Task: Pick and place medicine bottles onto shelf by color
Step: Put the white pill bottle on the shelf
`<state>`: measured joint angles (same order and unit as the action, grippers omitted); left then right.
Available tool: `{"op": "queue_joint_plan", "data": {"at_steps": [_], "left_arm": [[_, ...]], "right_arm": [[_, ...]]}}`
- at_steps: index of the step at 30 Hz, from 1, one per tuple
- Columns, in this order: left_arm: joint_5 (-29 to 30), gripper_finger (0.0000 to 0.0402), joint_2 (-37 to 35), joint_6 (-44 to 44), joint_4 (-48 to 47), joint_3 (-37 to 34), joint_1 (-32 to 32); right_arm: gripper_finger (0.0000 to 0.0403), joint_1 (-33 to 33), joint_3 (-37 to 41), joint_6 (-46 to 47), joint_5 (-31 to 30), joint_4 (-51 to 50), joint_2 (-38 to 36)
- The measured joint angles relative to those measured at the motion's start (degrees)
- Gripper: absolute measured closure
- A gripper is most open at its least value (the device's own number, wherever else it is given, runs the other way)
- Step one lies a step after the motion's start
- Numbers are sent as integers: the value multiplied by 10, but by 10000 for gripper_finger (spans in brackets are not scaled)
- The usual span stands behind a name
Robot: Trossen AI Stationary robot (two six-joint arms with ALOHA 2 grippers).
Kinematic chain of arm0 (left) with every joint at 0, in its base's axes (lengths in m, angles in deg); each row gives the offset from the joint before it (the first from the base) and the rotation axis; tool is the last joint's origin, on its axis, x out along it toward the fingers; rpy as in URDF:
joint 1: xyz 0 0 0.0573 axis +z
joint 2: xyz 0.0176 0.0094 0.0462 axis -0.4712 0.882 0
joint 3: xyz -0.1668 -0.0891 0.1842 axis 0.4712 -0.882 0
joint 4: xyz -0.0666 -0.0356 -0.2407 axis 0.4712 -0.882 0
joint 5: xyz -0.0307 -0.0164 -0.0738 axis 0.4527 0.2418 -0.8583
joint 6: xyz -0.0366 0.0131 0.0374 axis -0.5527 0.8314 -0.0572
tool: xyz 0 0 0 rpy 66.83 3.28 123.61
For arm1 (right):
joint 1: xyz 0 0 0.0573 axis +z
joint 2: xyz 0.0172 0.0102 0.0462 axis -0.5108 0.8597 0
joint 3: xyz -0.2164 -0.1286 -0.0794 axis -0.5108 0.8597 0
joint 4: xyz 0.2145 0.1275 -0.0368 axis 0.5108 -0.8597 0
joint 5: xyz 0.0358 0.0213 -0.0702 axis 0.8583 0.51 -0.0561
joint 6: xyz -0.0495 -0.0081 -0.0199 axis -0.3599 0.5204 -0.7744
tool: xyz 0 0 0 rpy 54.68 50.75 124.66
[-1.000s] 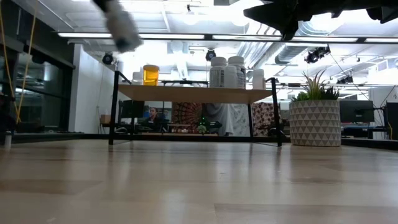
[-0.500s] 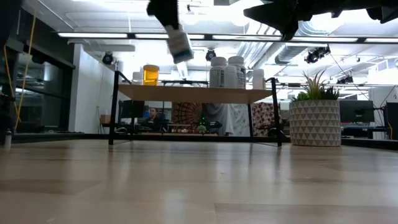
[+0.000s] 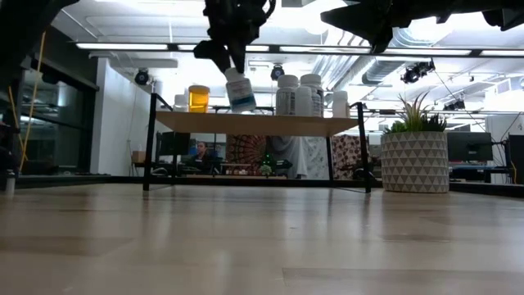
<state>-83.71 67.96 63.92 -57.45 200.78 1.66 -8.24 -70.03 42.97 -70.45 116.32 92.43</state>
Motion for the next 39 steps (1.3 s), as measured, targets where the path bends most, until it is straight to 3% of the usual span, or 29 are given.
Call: {"op": "queue_joint_plan", "data": {"at_steps": [29,39], "left_arm": [[18,236,13,24,-1,-2,29],[21,197,13,37,0,-3,29]], "right_arm": [[187,0,0,0,0,0,0],[187,0,0,0,0,0,0]]}}
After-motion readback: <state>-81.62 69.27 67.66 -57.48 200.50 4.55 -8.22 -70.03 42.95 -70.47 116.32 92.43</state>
